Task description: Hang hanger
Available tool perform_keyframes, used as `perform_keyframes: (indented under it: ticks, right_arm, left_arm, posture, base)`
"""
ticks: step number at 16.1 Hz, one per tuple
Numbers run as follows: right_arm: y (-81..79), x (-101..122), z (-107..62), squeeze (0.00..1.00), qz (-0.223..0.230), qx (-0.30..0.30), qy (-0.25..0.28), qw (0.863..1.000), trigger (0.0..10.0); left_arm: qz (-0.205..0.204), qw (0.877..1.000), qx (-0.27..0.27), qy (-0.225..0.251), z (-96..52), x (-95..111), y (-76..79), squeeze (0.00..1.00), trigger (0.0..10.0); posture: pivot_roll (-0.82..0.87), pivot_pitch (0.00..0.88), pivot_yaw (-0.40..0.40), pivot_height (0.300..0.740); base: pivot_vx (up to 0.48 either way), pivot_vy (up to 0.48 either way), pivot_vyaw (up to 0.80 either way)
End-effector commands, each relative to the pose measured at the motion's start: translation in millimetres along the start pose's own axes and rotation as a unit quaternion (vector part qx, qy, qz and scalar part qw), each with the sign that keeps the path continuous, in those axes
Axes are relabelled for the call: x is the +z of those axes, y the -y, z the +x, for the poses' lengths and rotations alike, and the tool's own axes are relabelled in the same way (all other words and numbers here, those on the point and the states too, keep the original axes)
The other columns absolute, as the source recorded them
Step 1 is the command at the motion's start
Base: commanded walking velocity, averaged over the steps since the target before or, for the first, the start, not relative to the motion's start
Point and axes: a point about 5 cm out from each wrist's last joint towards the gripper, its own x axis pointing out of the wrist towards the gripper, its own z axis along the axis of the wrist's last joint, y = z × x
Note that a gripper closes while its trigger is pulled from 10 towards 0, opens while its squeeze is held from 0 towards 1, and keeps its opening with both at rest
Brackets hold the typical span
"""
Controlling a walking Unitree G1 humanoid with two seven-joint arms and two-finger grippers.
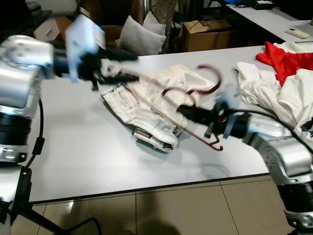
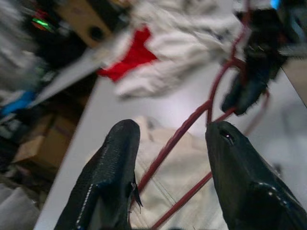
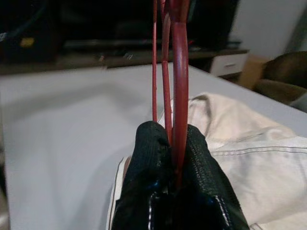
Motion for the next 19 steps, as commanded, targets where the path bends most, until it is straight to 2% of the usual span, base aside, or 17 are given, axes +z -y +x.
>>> perform_keyframes:
  ticks: [1, 3, 4, 5, 6, 7, 9, 10, 11, 13, 15, 16, 18, 19]
  right_arm:
    - [2.8, 1, -5.8, 0.00, 0.020, -0.032, 0.017, 0.999, 0.0]
    - [10.7, 5, -12.0, 0.00, 0.064, -0.092, 0.065, 0.992, 0.0]
    - [15.4, 11, -14.8, 0.00, 0.109, -0.130, 0.117, 0.978, 0.0]
    - [16.4, 16, -16.3, 0.00, 0.160, -0.159, 0.170, 0.959, 0.0]
    - [11.4, 18, -15.9, 0.00, 0.204, -0.170, 0.210, 0.941, 0.0]
    - [4.6, 19, -15.5, 0.00, 0.225, -0.180, 0.224, 0.931, 0.0]
    - [-12.1, 15, -13.3, 0.00, 0.197, -0.213, 0.190, 0.938, 0.0]
    - [-19.9, 14, -11.7, 0.00, 0.182, -0.225, 0.172, 0.942, 0.0]
    - [-29.7, 12, -9.1, 0.00, 0.172, -0.243, 0.157, 0.942, 0.0]
    - [-33.5, 9, -7.8, 0.00, 0.174, -0.252, 0.153, 0.940, 0.0]
    - [-37.3, 2, -7.7, 0.00, 0.162, -0.271, 0.138, 0.939, 0.0]
    - [-38.7, 2, -8.1, 0.00, 0.162, -0.279, 0.139, 0.936, 0.0]
    - [-47.2, -3, -6.6, 0.00, 0.163, -0.285, 0.126, 0.936, 0.0]
    - [-48.3, -5, -6.3, 0.00, 0.162, -0.290, 0.121, 0.936, 0.0]
  left_arm:
    - [-0.025, 0.998, 0.052, 0.012, -10.6, -6, -5.5, 0.00, 10.0]
    - [-0.059, 0.989, 0.132, 0.003, -17.2, -17, -9.7, 0.00, 10.0]
    - [-0.079, 0.982, 0.174, 0.002, -19.2, -23, -8.3, 0.00, 10.0]
    - [-0.099, 0.973, 0.210, 0.009, -19.2, -30, -2.2, 0.00, 10.0]
    - [-0.136, 0.958, 0.253, 0.006, -15.4, -43, 10.0, 0.00, 10.0]
    - [-0.146, 0.949, 0.279, -0.001, -9.1, -54, 28.2, 0.00, 10.0]
    - [-0.215, 0.923, 0.320, -0.017, 0.0, -74, 65.2, 0.00, 10.0]
    - [-0.237, 0.909, 0.342, -0.023, 4.5, -81, 80.3, 0.00, 10.0]
    - [-0.241, 0.904, 0.351, -0.041, 14.6, -88, 100.2, 0.00, 10.0]
    - [-0.238, 0.902, 0.355, -0.056, 21.3, -88, 106.8, 0.00, 10.0]
    - [-0.242, 0.889, 0.384, -0.050, 28.3, -76, 103.5, 0.00, 10.0]
    - [-0.251, 0.887, 0.384, -0.047, 29.1, -73, 107.2, 0.00, 10.0]
    - [-0.256, 0.891, 0.369, -0.064, 32.2, -76, 122.0, 0.00, 10.0]
    - [-0.255, 0.892, 0.368, -0.065, 34.2, -75, 122.3, 0.00, 10.0]
  posture:
    - [-0.17, 0.000, 0.059, 0.740]
    - [-0.16, 0.000, 0.045, 0.740]
    - [-0.16, 0.000, 0.043, 0.740]
    - [-0.16, 0.000, 0.042, 0.740]
    - [-0.16, 0.000, 0.042, 0.740]
    - [-0.16, 0.000, 0.042, 0.740]
    - [-0.16, 0.000, 0.043, 0.740]
    - [-0.16, 0.000, 0.040, 0.740]
    - [-0.15, 0.000, 0.024, 0.740]
    - [-0.13, 0.000, 0.022, 0.740]
    - [-0.11, 0.000, 0.019, 0.740]
    - [-0.11, 0.000, 0.016, 0.740]
    - [-0.12, 0.000, 0.020, 0.740]
    - [-0.13, 0.000, 0.024, 0.740]
  base:
    - [0.000, 0.000, 0.00]
    - [0.000, 0.000, 0.00]
    - [0.000, 0.000, 0.00]
    - [0.000, 0.000, 0.00]
    - [0.000, 0.000, 0.00]
    - [0.000, 0.000, 0.00]
    - [0.000, 0.000, 0.00]
    - [0.000, 0.000, 0.00]
    - [0.000, 0.000, 0.00]
    - [0.000, 0.000, 0.00]
    - [0.000, -0.319, 0.00]
    - [0.000, -0.386, 0.00]
    - [0.000, -0.388, 0.00]
    - [0.000, -0.390, 0.00]
